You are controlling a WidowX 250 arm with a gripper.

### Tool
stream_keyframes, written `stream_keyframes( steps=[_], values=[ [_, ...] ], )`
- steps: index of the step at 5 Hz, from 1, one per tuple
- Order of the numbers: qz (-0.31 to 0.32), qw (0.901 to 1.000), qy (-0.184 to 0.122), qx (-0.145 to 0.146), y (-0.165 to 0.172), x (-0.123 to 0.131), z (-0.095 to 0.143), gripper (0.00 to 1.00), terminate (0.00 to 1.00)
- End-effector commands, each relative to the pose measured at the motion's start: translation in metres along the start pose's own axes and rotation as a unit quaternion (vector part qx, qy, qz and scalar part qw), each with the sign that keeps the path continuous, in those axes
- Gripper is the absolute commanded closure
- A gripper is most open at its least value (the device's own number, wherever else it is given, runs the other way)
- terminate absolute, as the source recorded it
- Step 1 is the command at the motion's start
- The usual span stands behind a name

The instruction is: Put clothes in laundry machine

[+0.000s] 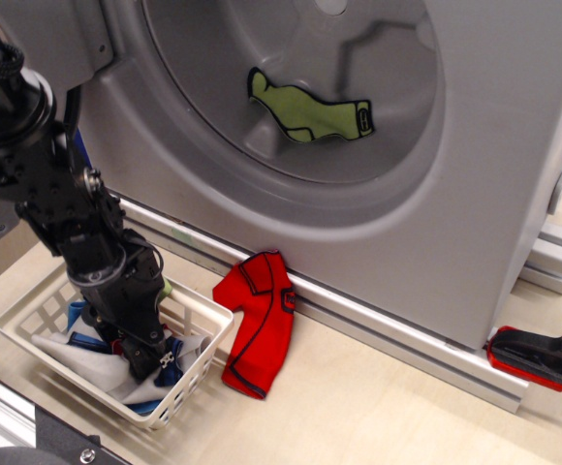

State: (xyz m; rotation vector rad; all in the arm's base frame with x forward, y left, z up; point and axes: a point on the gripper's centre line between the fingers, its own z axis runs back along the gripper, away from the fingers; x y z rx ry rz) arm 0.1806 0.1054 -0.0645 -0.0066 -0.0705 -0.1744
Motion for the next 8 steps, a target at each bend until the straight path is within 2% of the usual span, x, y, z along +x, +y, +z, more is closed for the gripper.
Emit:
stream_keyframes(
  steps=[1, 3, 4, 6, 7, 8],
  values=[
    [0.018, 0.9966, -0.067, 0.043, 0.003, 0.018, 0.038, 1.0, 0.0],
    [0.052, 0.9912, -0.111, 0.05, -0.002, 0.025, 0.082, 1.0, 0.0],
    [0.061, 0.9893, -0.128, 0.033, -0.015, 0.028, 0.114, 1.0, 0.0],
    [0.064, 0.9824, -0.174, 0.024, -0.038, 0.036, 0.156, 1.0, 0.0],
    [0.063, 0.9759, -0.208, 0.018, -0.05, 0.052, 0.168, 1.0, 0.0],
    [0.074, 0.9667, -0.244, 0.016, -0.055, 0.079, 0.178, 1.0, 0.0]
  ],
)
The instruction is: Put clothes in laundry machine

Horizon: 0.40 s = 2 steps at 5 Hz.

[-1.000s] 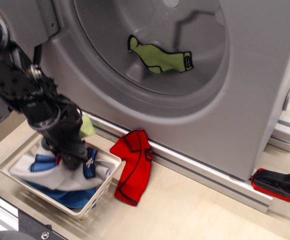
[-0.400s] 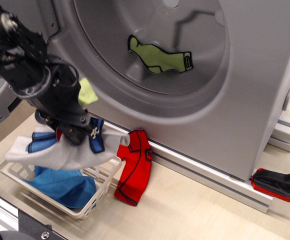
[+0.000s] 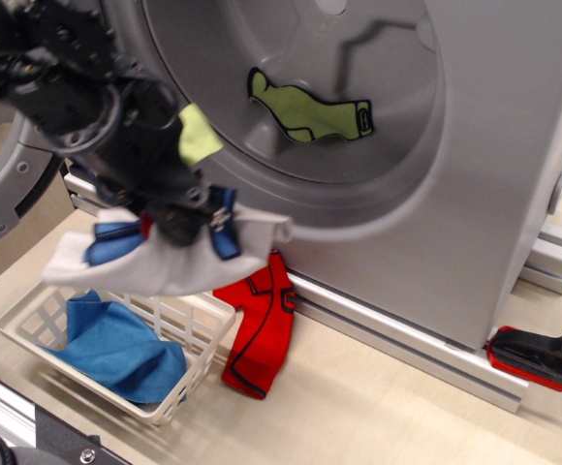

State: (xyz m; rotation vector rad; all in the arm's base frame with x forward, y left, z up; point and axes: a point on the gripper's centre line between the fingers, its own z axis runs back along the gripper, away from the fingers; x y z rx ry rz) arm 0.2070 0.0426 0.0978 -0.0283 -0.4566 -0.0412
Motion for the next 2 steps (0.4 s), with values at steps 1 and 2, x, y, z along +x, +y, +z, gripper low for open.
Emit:
stream_keyframes(
  steps=[1, 2],
  values=[
    [0.032, 0.9964, -0.076, 0.019, 0.0, 0.063, -0.007, 1.0, 0.0],
    [0.062, 0.9944, -0.08, 0.029, 0.006, 0.092, -0.026, 1.0, 0.0]
  ],
)
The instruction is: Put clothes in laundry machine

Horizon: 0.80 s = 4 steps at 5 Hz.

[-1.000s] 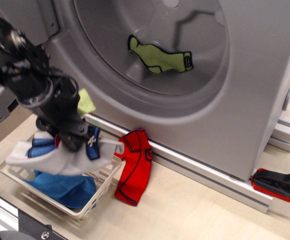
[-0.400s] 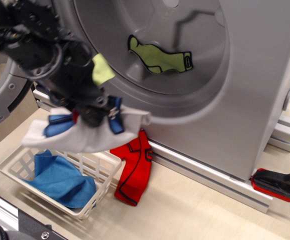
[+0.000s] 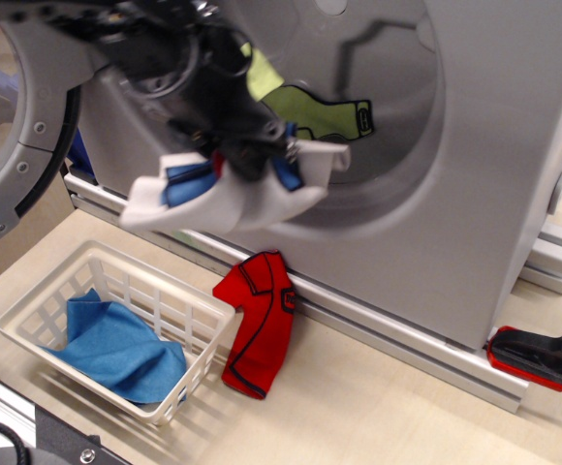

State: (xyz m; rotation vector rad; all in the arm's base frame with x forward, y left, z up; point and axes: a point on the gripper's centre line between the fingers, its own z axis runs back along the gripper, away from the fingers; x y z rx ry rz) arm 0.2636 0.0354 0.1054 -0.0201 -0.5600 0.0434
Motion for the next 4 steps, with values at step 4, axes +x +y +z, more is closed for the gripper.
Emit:
stream_keyframes(
  steps=[4],
  values=[
    [0.044, 0.9957, -0.07, 0.042, 0.011, 0.089, -0.067, 1.0, 0.0]
  ],
)
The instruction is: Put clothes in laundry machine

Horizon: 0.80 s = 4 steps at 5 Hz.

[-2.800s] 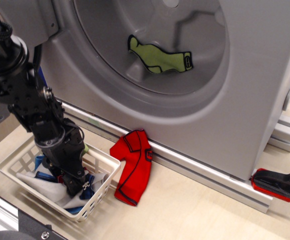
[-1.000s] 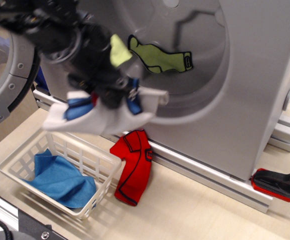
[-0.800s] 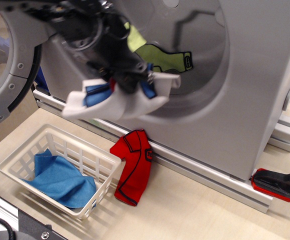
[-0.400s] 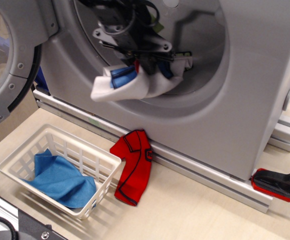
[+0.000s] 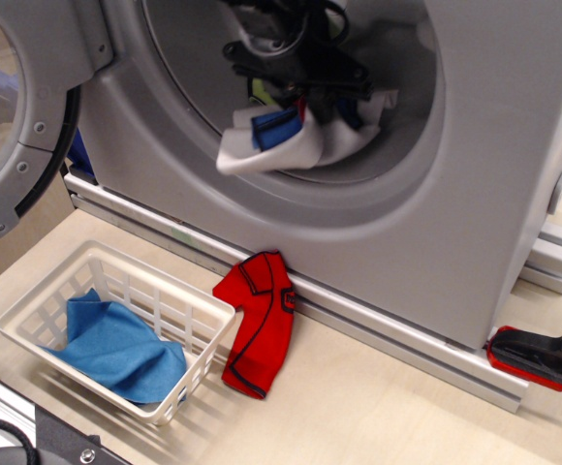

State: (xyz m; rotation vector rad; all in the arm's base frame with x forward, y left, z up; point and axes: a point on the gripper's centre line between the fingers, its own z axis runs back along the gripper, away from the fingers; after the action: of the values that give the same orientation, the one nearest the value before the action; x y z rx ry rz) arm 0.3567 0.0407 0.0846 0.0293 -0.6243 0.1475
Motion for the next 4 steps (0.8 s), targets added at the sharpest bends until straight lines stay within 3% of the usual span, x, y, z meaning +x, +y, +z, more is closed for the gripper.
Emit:
stream_keyframes(
  steps=[1, 2, 4],
  values=[
    [0.023, 0.9982, -0.053, -0.012, 0.012, 0.028, -0.01, 1.0, 0.0],
    [0.023, 0.9984, -0.051, -0.01, 0.015, 0.027, -0.013, 0.0, 0.0],
    [0.006, 0.9975, -0.069, -0.01, 0.017, 0.009, -0.001, 0.0, 0.0]
  ],
)
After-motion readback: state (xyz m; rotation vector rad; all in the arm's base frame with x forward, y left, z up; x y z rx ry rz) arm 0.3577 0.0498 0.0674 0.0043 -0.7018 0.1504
